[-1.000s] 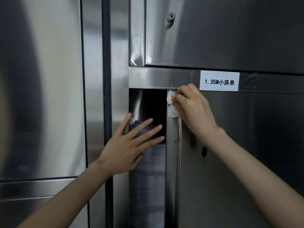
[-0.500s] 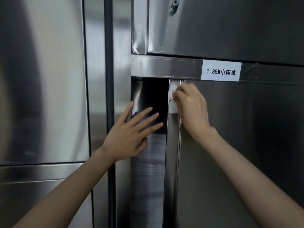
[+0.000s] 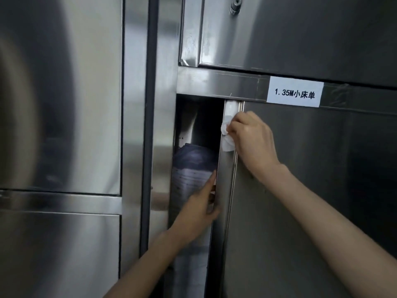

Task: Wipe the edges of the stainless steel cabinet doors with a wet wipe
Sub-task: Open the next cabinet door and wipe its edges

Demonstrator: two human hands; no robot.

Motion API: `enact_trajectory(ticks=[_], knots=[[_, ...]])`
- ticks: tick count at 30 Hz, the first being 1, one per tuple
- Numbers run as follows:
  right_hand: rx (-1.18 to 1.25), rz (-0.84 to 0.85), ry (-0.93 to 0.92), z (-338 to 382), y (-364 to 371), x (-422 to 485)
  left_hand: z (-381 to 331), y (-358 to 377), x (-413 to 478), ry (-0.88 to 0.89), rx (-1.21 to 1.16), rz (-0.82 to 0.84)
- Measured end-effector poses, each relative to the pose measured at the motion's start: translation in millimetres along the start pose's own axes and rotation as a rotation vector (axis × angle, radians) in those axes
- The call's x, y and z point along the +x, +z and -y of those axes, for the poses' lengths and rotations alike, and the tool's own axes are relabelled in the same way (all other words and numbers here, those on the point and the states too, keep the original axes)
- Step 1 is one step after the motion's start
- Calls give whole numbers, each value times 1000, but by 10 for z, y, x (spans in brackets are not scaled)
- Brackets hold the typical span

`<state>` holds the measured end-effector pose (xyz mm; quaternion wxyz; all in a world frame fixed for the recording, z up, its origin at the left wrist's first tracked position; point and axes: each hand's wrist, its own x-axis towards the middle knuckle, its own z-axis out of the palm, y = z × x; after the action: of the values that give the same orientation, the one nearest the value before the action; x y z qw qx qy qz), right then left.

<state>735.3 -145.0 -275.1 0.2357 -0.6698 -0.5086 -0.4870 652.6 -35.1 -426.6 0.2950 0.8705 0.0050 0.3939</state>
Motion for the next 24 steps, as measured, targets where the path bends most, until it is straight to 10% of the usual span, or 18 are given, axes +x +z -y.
enact_trajectory(ticks=[18, 24], knots=[[-90, 43, -253, 221, 191, -599, 136, 27, -121, -104, -74, -177], [-62, -14, -88, 166, 65, -275, 54, 32, -102, -91, -74, -125]])
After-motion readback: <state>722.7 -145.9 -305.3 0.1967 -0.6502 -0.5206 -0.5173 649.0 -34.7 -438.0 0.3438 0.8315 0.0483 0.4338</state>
